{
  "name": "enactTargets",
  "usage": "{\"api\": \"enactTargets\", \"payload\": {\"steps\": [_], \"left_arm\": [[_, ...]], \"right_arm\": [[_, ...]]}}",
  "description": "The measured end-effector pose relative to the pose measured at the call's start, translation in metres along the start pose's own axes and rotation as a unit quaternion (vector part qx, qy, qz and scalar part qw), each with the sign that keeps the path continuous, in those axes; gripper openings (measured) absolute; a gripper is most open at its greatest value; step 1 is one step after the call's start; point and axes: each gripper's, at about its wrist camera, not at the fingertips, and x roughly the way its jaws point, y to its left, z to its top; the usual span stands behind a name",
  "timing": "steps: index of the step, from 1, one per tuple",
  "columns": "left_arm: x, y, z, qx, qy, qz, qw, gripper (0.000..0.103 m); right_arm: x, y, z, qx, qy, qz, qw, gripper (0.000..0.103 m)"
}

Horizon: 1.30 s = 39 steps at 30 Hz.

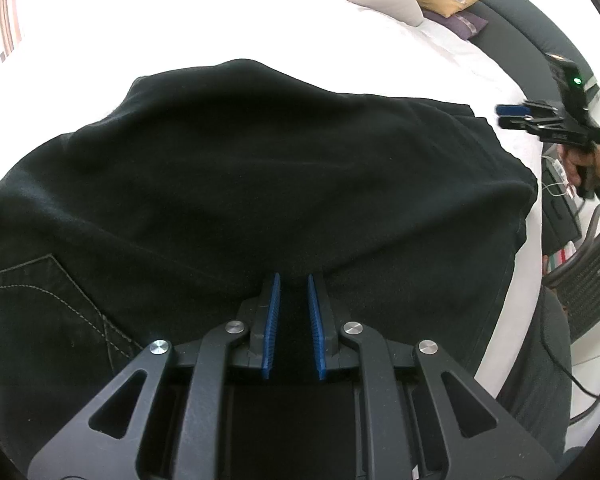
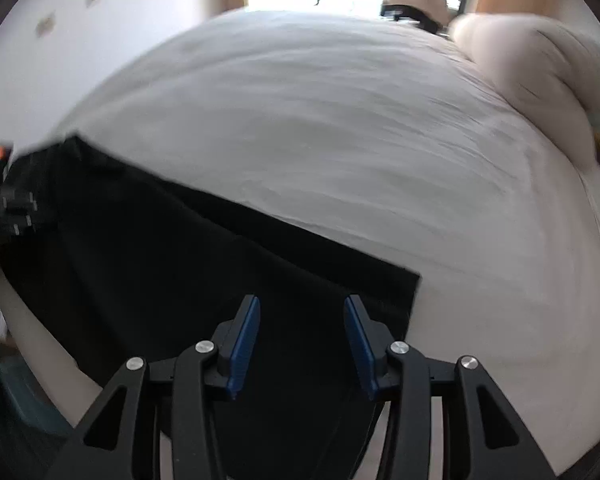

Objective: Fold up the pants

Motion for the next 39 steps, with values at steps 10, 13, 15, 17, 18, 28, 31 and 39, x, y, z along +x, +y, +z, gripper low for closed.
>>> {"api": "enactTargets", "payload": {"steps": [10,13,15,17,18,28,31,39], "left_arm": [[0.001,-0.007,0.004,0.028,0.011,0.012,0.9995,0.014],[0.002,-0.015,0.009,0.047,0.023,0.025,0.9983,0.014],[0.002,-0.019,0.014,0.054,0.032,0.03,0.9975,0.014],[0.004,-0.023,0.019,0.063,0.036,0.033,0.9968,0.014],[0.005,-0.024,0.022,0.064,0.036,0.034,0.9967,0.014],[0.01,-0.04,0.036,0.065,0.002,0.054,0.9964,0.014],[0.012,-0.038,0.04,0.055,-0.015,0.06,0.9966,0.014],[0.02,-0.044,0.041,0.073,-0.038,0.074,0.9939,0.014]], "right_arm": [[0.064,0.0,0.008,-0.15,0.148,-0.005,0.978,0.047],[0.07,-0.006,0.011,-0.142,0.155,0.015,0.977,0.026],[0.07,-0.007,0.012,-0.145,0.163,0.012,0.976,0.006],[0.068,-0.002,0.009,-0.158,0.166,0.01,0.973,0.005],[0.067,0.0,0.008,-0.167,0.164,0.003,0.972,0.004],[0.038,-0.009,0.003,-0.155,0.091,-0.07,0.981,0.002],[0.047,-0.02,0.004,-0.129,0.087,-0.101,0.983,0.0],[0.029,-0.022,0.001,-0.074,0.063,-0.081,0.992,0.001]]}}
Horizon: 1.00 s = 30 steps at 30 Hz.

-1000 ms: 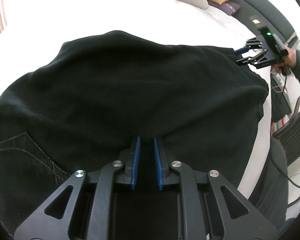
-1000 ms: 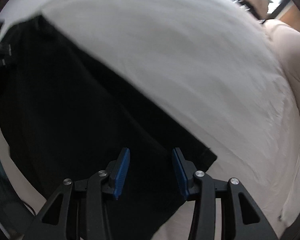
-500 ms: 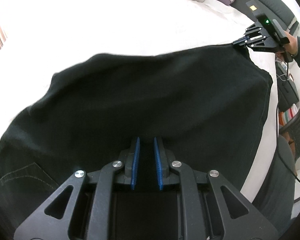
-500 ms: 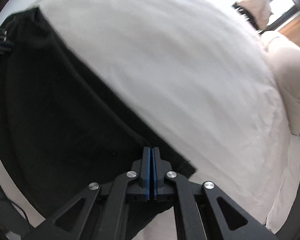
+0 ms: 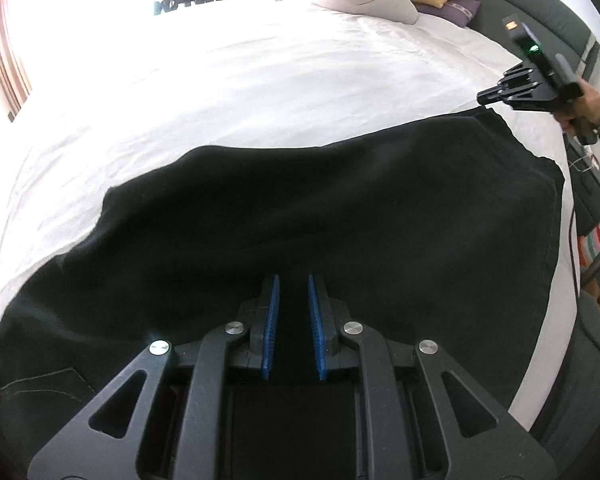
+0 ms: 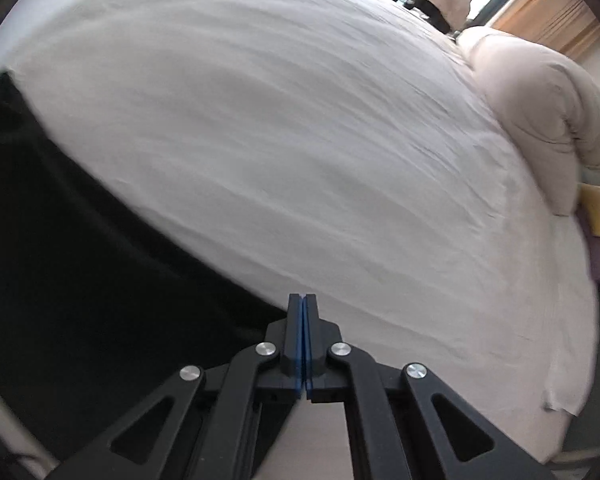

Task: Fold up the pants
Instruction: 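Smooth the folded jeans edge with the right tool while the left tool hovers above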

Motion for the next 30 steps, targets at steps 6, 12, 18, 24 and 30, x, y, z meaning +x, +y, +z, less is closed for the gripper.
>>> {"api": "enactTargets", "payload": {"steps": [6,12,18,24,30], "left_arm": [[0.002,0.001,0.003,-0.017,-0.003,-0.007,0.9998,0.014],[0.008,-0.005,0.003,-0.015,0.001,-0.018,0.9997,0.014],[0.01,-0.006,0.002,-0.016,-0.001,-0.017,0.9997,0.014],[-0.005,0.015,-0.007,-0.02,-0.002,-0.021,0.9996,0.014],[-0.008,0.015,-0.005,-0.025,-0.008,-0.011,0.9996,0.014]], "right_arm": [[-0.018,0.04,0.013,-0.074,-0.009,0.052,0.996,0.038],[0.014,0.051,0.027,-0.118,0.032,0.086,0.989,0.042],[0.019,0.05,0.029,-0.114,0.059,0.114,0.985,0.035],[0.01,0.064,0.026,-0.142,0.054,0.08,0.985,0.003],[-0.012,0.053,0.022,-0.113,0.023,0.062,0.991,0.002]]}}
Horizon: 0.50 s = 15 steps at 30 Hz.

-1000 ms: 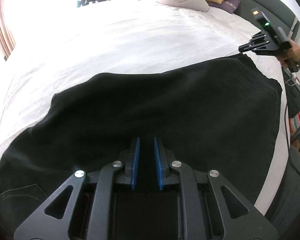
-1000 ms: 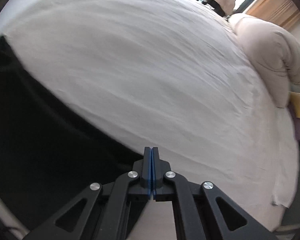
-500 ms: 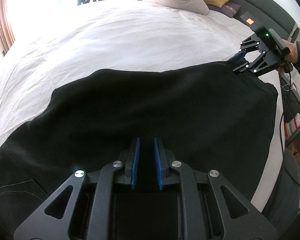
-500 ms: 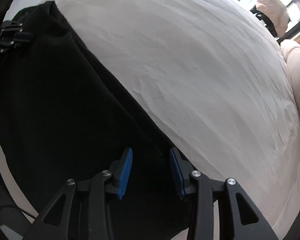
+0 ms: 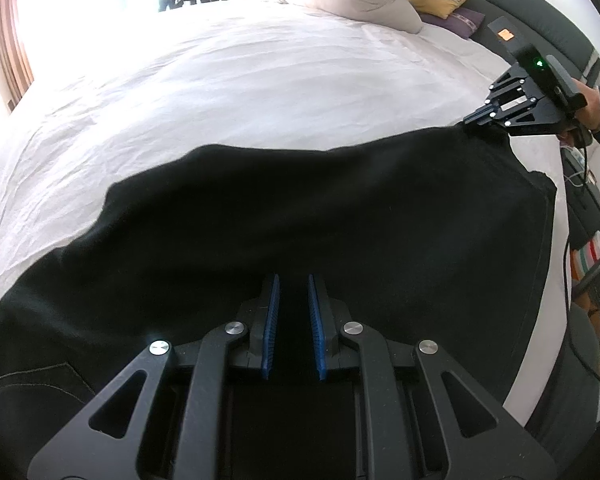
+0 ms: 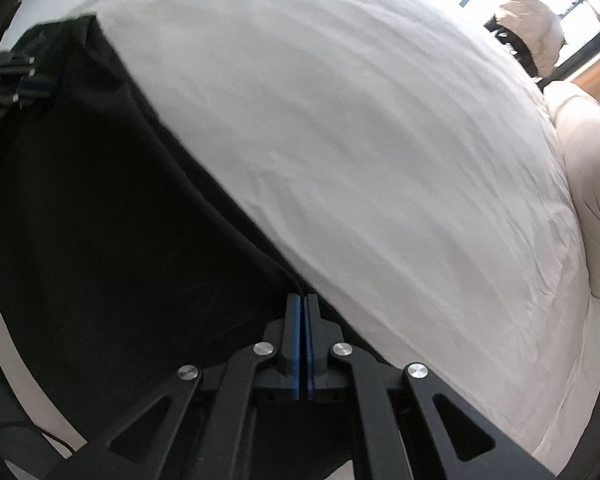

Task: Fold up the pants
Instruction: 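Smooth the folded jeans edge with the right tool while the left tool hovers above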

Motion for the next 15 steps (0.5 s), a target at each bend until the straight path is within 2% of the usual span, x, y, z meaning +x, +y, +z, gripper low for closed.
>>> {"api": "enactTargets", "payload": {"steps": [4,8,13,14,15], "left_arm": [[-0.001,0.001,0.004,-0.004,-0.008,0.009,0.9999,0.014],[-0.001,-0.001,0.007,-0.003,-0.022,0.019,0.9996,0.014],[0.012,-0.005,0.002,0.013,-0.028,0.03,0.9991,0.015],[0.012,-0.005,0.0,0.012,-0.033,0.028,0.999,0.015],[0.011,-0.004,-0.001,0.01,-0.034,0.026,0.999,0.015]], "right_arm": [[0.003,0.009,0.0,-0.005,0.004,-0.024,1.0,0.001],[0.013,0.01,0.004,0.029,-0.004,-0.026,0.999,0.001],[0.021,0.007,-0.003,0.08,-0.011,0.002,0.997,0.002],[0.017,0.008,-0.006,0.08,-0.019,-0.003,0.997,0.003],[0.012,0.006,-0.009,0.087,-0.025,-0.013,0.996,0.014]]}}
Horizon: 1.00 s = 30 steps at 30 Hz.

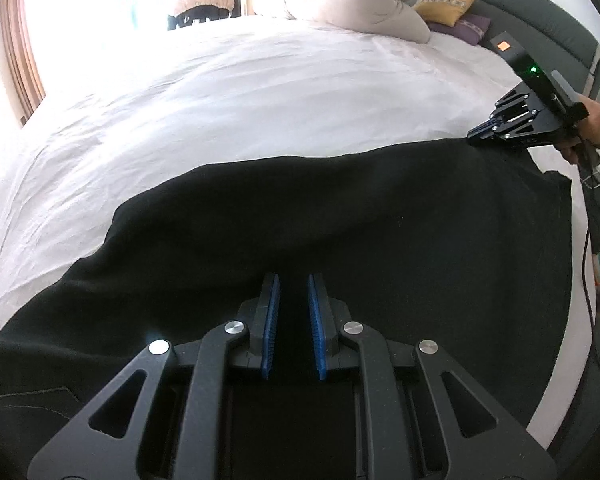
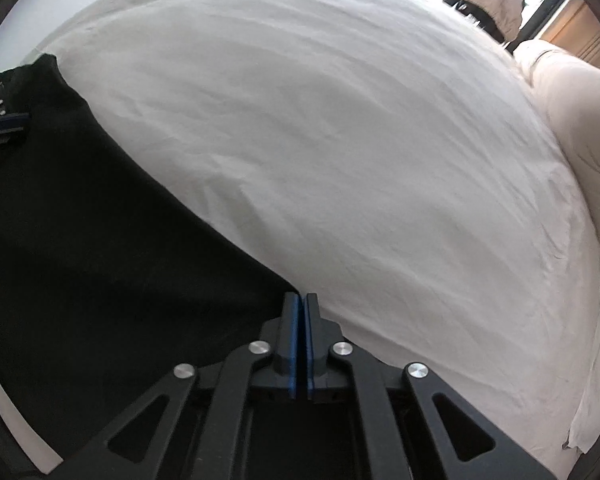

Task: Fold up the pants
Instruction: 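Smooth the folded jeans edge with the right tool while the left tool hovers above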

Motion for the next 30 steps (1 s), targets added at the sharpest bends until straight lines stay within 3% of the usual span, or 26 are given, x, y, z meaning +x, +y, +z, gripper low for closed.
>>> {"api": "enactTargets", "payload": {"steps": [2,5,9,11,13,14,15,16,17,21,22,25,27,28,30], "left_arm": [[-0.004,0.002,0.001,-0.006,0.001,-0.005,1.0,0.015],[-0.021,-0.003,0.002,-0.009,-0.014,0.004,0.9998,0.015],[-0.052,-0.019,-0.003,0.01,-0.052,0.011,0.9986,0.015],[-0.057,-0.032,-0.007,0.022,-0.051,-0.004,0.9985,0.015],[-0.055,-0.045,-0.014,0.042,-0.037,-0.003,0.9984,0.015],[-0.049,-0.05,-0.018,0.05,-0.018,-0.004,0.9986,0.015],[-0.035,-0.054,-0.025,0.052,0.027,-0.013,0.9982,0.015],[-0.03,-0.056,-0.029,0.049,0.045,-0.013,0.9977,0.015],[-0.035,-0.057,-0.033,0.041,0.036,-0.012,0.9984,0.015],[-0.045,-0.063,-0.038,0.033,0.041,-0.023,0.9983,0.015],[-0.046,-0.064,-0.04,0.035,0.041,-0.024,0.9983,0.015],[-0.052,-0.066,-0.044,0.032,0.039,-0.029,0.9983,0.015],[-0.056,-0.065,-0.047,0.03,0.042,-0.027,0.9983,0.015],[-0.057,-0.063,-0.045,0.031,0.044,-0.027,0.9982,0.015],[-0.05,-0.06,-0.041,0.036,0.047,-0.027,0.9979,0.015]], "right_arm": [[-0.006,-0.014,-0.006,0.033,-0.007,-0.027,0.999,0.027],[-0.039,-0.03,-0.03,0.129,-0.035,-0.034,0.99,0.027],[-0.076,-0.008,-0.067,0.219,-0.115,0.053,0.967,0.028],[-0.066,0.008,-0.103,0.252,-0.1,0.066,0.96,0.028],[-0.036,-0.003,-0.14,0.304,-0.059,0.063,0.949,0.028],[-0.03,-0.002,-0.158,0.328,-0.054,0.06,0.941,0.023],[-0.034,-0.005,-0.179,0.362,-0.081,0.075,0.926,0.014],[-0.037,-0.009,-0.196,0.402,-0.078,0.086,0.908,0.006],[-0.04,-0.007,-0.205,0.421,-0.066,0.084,0.901,0.003],[-0.059,0.017,-0.208,0.403,-0.044,0.047,0.913,0.003],[-0.066,0.017,-0.207,0.41,-0.048,0.034,0.91,0.003],[-0.095,0.014,-0.197,0.436,-0.135,0.029,0.889,0.01],[-0.104,0.013,-0.184,0.441,-0.174,0.045,0.879,0.023],[-0.103,0.015,-0.174,0.432,-0.18,0.062,0.881,0.027],[-0.09,0.023,-0.157,0.397,-0.172,0.091,0.897,0.033]]}}
